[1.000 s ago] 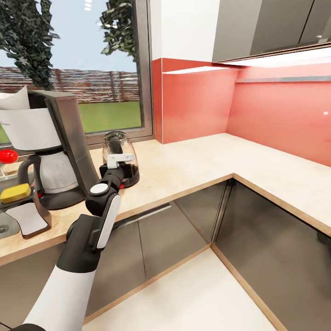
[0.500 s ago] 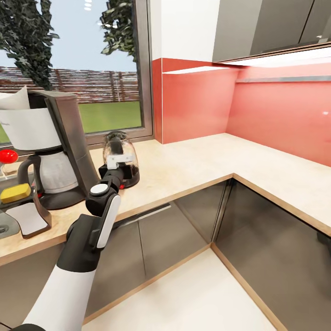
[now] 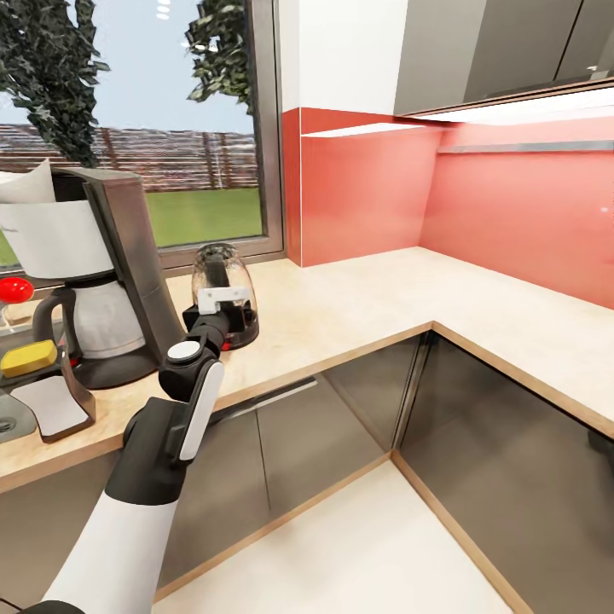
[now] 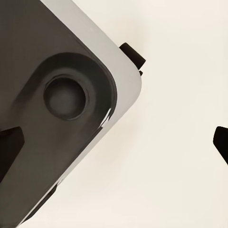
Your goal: Set up a coffee station on the kitchen countertop: keep the coffee maker on the countertop, move the bottle of coffee from the kitchen shelf to the counter next to the coffee maker, place a paper coffee filter on top of the coffee maker, put the saucer next to the coffee maker with the coffee cup on the saucer, and place the electric kettle next to the coffee maker.
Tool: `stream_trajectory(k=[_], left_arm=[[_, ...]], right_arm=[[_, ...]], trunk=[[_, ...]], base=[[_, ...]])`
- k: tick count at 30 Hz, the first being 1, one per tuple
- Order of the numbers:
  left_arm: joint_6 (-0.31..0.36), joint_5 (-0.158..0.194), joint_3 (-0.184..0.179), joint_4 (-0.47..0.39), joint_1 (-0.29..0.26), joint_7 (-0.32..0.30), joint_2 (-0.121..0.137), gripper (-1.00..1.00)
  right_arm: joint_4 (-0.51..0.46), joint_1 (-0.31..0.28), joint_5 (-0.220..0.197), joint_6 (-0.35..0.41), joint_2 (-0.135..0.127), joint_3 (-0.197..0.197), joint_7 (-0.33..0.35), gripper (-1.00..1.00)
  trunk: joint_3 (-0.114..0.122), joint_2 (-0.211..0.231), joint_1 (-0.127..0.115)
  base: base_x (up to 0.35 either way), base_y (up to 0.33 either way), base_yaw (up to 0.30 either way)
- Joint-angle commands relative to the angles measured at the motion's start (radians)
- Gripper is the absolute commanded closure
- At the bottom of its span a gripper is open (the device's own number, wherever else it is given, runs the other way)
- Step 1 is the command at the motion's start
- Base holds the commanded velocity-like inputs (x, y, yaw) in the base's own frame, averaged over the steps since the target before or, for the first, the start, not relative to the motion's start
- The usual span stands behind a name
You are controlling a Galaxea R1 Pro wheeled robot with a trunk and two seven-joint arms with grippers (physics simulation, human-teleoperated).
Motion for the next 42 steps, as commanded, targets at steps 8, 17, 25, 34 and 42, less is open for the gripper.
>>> stream_trajectory(k=[8, 17, 25, 34, 42], left_arm=[[0.003, 0.009, -0.002, -0.001, -0.001, 0.009, 0.0, -1.0], [0.003, 0.009, -0.004, -0.001, -0.001, 0.009, 0.0, -1.0], [0.003, 0.009, -0.006, -0.001, -0.001, 0.009, -0.001, -1.0], [0.003, 0.009, -0.006, -0.001, -0.001, 0.009, -0.001, -1.0], [0.004, 0.011, -0.011, -0.001, -0.001, 0.008, -0.002, -1.0]], right_arm=[[0.003, -0.001, -0.001, -0.007, 0.0, 0.005, 0.001, -1.0], [0.003, -0.001, -0.001, -0.007, 0.0, 0.005, 0.001, -1.0], [0.003, -0.001, -0.001, -0.004, 0.0, 0.007, 0.004, -1.0], [0.003, -0.001, -0.002, -0.003, 0.0, 0.007, 0.003, -1.0], [0.003, -0.001, -0.003, -0.002, 0.0, 0.007, 0.002, -1.0]], trunk=[[-0.001, -0.001, 0.0], [-0.001, -0.001, 0.0], [-0.001, -0.001, 0.0], [-0.001, -0.001, 0.0], [-0.001, -0.001, 0.0]], base=[[-0.151, 0.0, 0.0], [-0.195, 0.0, 0.0], [-0.138, 0.0, 0.0], [-0.147, 0.0, 0.0], [-0.197, 0.0, 0.0]])
